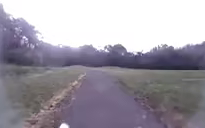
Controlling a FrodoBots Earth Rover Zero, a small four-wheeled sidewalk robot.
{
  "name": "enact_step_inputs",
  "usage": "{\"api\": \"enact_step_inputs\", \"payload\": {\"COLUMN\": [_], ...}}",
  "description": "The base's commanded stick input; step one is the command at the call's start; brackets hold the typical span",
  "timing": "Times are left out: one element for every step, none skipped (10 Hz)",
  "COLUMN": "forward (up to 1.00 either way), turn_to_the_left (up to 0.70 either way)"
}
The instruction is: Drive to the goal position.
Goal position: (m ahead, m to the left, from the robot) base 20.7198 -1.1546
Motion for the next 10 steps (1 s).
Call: {"api": "enact_step_inputs", "payload": {"forward": [0.70,0.70,0.70,0.70,0.70,0.70,0.70,0.70,0.70,0.70], "turn_to_the_left": [-0.18,-0.26,-0.32,-0.31,-0.25,-0.13,0.00,0.00,0.00,0.01]}}
